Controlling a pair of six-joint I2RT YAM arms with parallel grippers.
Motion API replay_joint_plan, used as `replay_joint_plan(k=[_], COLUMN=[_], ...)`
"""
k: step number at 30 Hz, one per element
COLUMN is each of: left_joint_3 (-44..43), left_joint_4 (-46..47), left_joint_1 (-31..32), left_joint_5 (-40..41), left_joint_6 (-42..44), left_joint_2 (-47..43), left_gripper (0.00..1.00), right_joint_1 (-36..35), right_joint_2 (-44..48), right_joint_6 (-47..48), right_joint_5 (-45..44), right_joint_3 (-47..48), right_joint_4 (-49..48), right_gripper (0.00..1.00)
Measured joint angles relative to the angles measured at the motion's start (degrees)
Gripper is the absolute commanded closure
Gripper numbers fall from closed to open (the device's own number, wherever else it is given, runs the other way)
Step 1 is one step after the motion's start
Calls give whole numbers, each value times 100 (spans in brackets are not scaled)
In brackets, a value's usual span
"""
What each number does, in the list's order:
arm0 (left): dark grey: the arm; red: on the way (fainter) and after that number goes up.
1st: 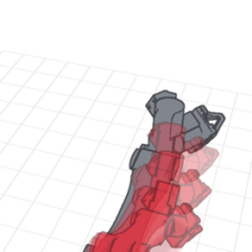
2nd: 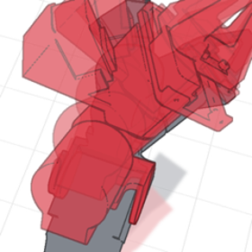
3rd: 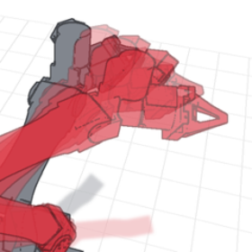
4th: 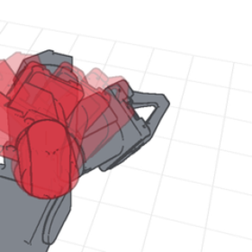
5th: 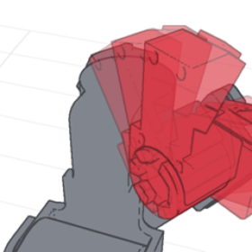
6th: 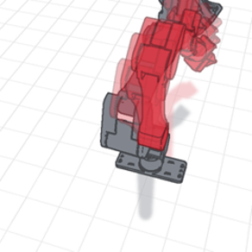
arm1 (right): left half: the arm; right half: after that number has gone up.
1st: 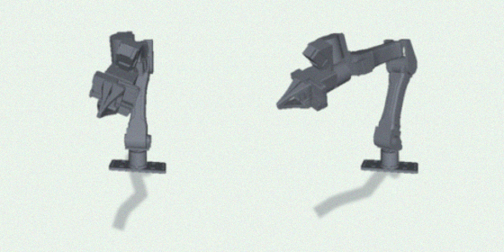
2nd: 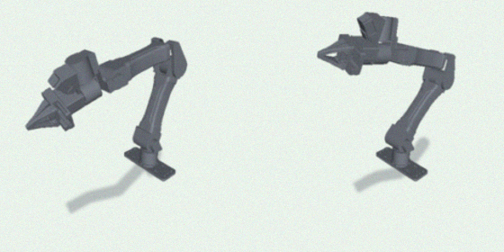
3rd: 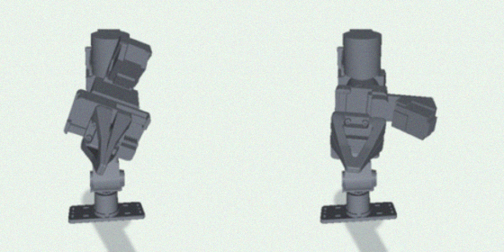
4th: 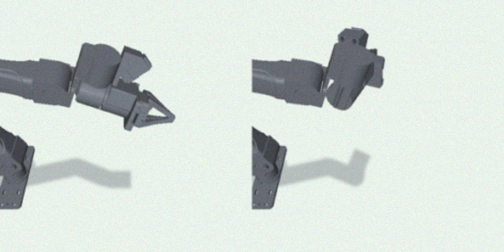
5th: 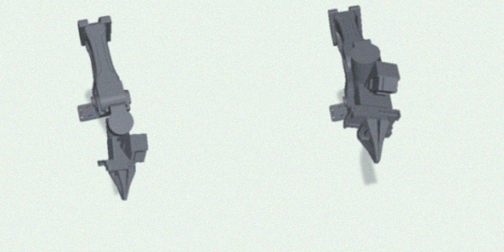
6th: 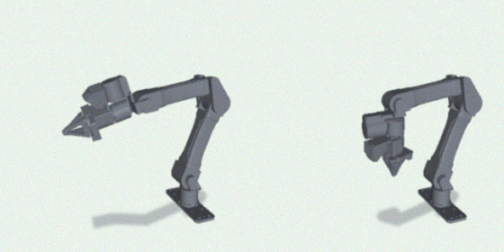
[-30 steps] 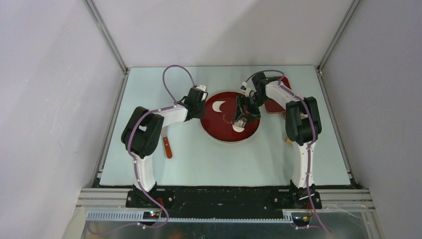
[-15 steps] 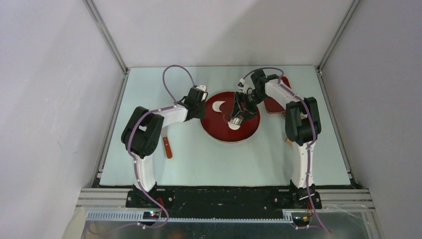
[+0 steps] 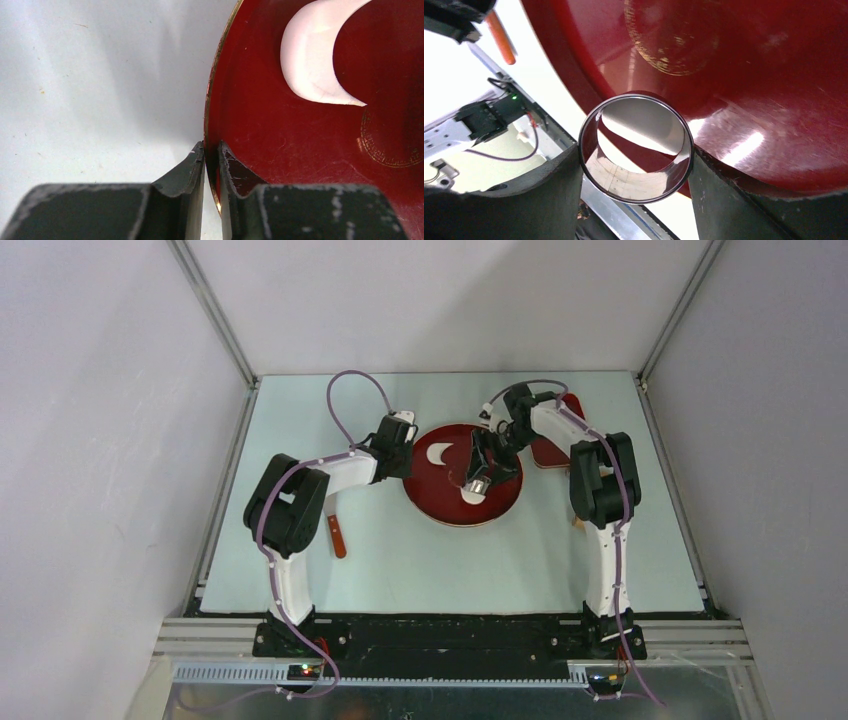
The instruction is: Roll out the dumpling wrappers from the dough
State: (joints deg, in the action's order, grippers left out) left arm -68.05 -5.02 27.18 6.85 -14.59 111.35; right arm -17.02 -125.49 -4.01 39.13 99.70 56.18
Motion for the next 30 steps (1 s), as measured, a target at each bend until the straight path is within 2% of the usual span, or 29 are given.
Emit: replay_joint_plan(k=[6,10,17,25,30], left_joint_3=[0,0,0,0,0], left_joint_4=[0,0,0,0,0], left_joint_1=[0,0,0,0,0], left_joint_5=[0,2,0,0,0], left_joint_6=[0,0,0,0,0], left_joint_2=[0,0,0,0,0], left_gripper=[80,81,80,81,80], right_joint_1=[39,35,-74,-343,-570], right_joint_2=[11,66,9,111,494], right_joint_6=[20,17,7,258,555], right_joint_5=[629,673,-684,-1180,-1786], right_joint_3=[31,31,31,586,767], right_joint_4=[-22,-26,31,264,387], right_gripper=[100,100,100,100,100])
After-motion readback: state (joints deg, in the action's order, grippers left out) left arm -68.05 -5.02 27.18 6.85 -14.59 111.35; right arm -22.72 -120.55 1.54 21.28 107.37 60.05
